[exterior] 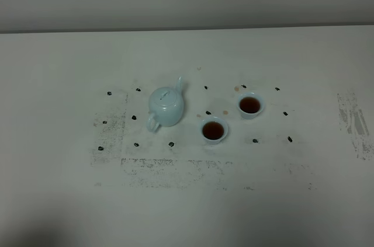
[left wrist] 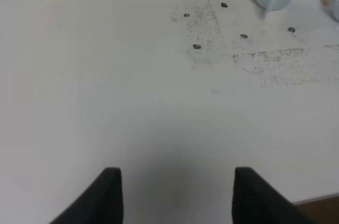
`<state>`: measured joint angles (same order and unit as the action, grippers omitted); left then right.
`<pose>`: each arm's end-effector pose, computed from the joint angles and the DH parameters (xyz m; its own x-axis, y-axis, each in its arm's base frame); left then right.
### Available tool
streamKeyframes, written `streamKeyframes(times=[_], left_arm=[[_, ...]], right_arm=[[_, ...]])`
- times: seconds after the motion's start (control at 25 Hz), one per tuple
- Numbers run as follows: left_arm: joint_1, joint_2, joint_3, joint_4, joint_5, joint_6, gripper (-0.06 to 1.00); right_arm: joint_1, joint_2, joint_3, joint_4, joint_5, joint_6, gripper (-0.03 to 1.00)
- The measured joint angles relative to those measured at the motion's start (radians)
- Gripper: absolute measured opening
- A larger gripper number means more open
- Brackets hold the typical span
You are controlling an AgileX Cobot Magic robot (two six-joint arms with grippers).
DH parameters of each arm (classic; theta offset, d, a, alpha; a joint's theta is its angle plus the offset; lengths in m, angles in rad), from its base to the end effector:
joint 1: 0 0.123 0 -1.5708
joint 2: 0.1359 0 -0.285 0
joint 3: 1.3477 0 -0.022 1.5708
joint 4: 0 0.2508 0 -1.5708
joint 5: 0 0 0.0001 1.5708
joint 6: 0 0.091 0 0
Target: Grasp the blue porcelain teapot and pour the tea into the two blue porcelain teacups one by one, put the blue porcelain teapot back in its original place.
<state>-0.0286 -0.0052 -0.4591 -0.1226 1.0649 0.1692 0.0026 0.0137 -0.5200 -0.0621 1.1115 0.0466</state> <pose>-0.0019 -0.0097 0.2660 -0.4719 0.1223 -0.8731 0.1744 0.9837 0.0435 -0.0073 -0.0051 0.2790 -0.4935 0.0177 -0.8696 0.0552 0.9984 -0.0110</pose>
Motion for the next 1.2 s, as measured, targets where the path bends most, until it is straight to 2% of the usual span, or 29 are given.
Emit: streamKeyframes(times=[1.2], left_arm=[[0.000, 0.000, 0.000, -0.001, 0.000, 0.002, 0.45]], right_arm=[[0.000, 0.000, 0.000, 0.000, 0.000, 0.000, 0.47]])
